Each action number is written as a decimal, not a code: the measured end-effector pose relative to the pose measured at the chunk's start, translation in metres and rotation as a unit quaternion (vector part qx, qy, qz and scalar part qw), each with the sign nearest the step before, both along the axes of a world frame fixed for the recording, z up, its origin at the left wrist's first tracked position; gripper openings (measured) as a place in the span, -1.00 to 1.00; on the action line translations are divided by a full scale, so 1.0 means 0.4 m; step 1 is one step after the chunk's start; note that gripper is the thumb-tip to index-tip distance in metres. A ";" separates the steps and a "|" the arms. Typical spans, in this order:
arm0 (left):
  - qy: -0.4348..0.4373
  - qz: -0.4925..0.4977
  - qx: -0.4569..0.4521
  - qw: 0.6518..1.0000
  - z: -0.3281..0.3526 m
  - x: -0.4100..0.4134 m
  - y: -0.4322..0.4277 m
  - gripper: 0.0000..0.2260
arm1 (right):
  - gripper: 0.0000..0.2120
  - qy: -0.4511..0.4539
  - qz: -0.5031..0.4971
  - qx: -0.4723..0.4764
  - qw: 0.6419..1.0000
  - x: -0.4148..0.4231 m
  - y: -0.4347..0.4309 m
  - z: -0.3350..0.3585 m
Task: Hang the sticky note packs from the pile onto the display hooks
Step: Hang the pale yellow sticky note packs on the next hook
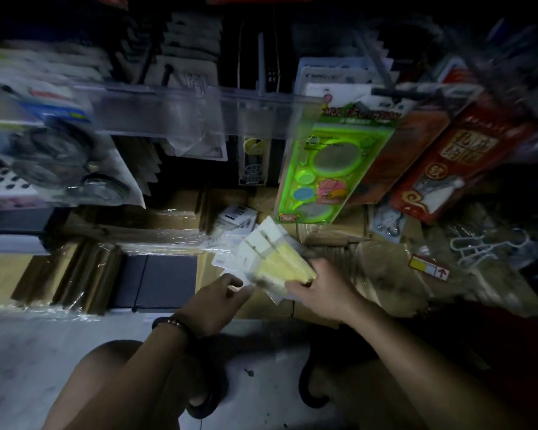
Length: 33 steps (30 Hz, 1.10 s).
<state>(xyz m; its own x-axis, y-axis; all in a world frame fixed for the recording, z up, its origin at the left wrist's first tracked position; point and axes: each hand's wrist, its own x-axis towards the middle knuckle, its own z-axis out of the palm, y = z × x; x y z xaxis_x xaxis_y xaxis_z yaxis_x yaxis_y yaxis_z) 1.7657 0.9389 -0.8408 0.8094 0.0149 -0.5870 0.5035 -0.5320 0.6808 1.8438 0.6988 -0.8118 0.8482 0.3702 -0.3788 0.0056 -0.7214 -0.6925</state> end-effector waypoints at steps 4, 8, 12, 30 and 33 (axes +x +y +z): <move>0.044 0.145 -0.190 0.970 0.063 -0.036 -0.023 -0.36 | -0.88 0.093 -0.110 0.176 0.974 -0.103 0.011 0.073; 0.026 0.253 -0.371 0.893 0.119 -0.075 -0.039 -0.35 | -0.83 0.117 -0.142 0.280 0.942 -0.156 0.022 0.140; -0.014 0.284 -0.492 0.823 0.174 -0.111 -0.042 -0.12 | -0.74 0.136 -0.198 0.359 0.902 -0.197 0.018 0.183; -0.155 0.222 -0.533 0.801 0.569 -0.222 -0.099 -0.57 | -0.48 -0.092 -0.157 0.343 0.922 -0.267 -0.001 0.511; -0.204 0.223 -0.502 0.810 0.656 -0.220 -0.080 -0.63 | -0.44 -0.175 -0.121 0.322 0.922 -0.261 0.013 0.609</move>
<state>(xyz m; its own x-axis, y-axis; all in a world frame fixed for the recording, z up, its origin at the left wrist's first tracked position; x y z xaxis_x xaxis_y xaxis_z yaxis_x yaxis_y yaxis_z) 1.6775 0.9069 -0.5785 0.9847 0.0399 -0.1695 0.1174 0.5666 0.8156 1.7396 0.7040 -0.5683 0.9643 0.2055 0.1670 0.2033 -0.1703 -0.9642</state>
